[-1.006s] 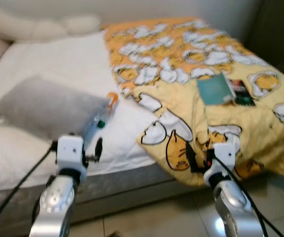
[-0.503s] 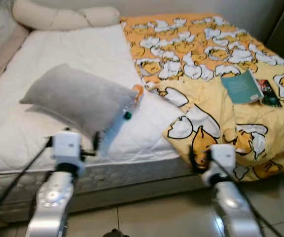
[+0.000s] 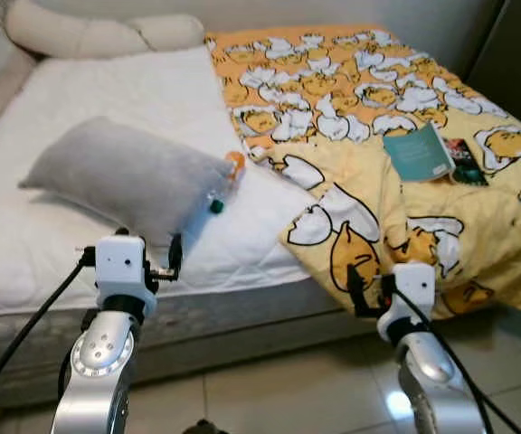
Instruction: Clean up the room
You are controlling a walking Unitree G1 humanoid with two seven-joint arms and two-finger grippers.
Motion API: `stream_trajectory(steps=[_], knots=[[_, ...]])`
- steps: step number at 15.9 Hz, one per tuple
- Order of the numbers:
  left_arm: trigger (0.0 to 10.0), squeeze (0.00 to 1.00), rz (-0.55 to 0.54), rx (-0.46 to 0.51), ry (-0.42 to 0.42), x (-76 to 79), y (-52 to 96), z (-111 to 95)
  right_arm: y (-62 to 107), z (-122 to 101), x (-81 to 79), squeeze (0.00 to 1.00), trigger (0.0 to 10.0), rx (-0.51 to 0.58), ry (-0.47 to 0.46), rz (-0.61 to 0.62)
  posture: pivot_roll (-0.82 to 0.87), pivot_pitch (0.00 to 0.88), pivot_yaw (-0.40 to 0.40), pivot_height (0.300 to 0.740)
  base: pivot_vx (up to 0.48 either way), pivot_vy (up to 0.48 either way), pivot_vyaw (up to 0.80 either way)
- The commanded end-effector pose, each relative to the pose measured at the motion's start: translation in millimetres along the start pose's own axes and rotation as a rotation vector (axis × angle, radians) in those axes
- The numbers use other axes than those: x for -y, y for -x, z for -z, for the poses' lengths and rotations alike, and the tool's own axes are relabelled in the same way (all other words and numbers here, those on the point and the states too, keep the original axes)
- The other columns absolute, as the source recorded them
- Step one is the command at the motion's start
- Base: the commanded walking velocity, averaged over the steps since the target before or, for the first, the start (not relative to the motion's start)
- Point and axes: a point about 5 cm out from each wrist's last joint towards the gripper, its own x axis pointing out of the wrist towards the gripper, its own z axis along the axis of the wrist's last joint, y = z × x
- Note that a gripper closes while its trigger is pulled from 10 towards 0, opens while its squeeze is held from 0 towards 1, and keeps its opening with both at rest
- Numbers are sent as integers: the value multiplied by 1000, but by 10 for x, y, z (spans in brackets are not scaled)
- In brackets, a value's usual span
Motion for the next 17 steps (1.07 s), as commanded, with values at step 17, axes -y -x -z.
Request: stream_trajectory(steps=[17], knots=[[10000, 0, -3, -1, -3, -5, 46, 12, -148, -215, -126, 0, 10000, 52, 26, -133, 41, 0, 1, 740, 383, 0, 376]])
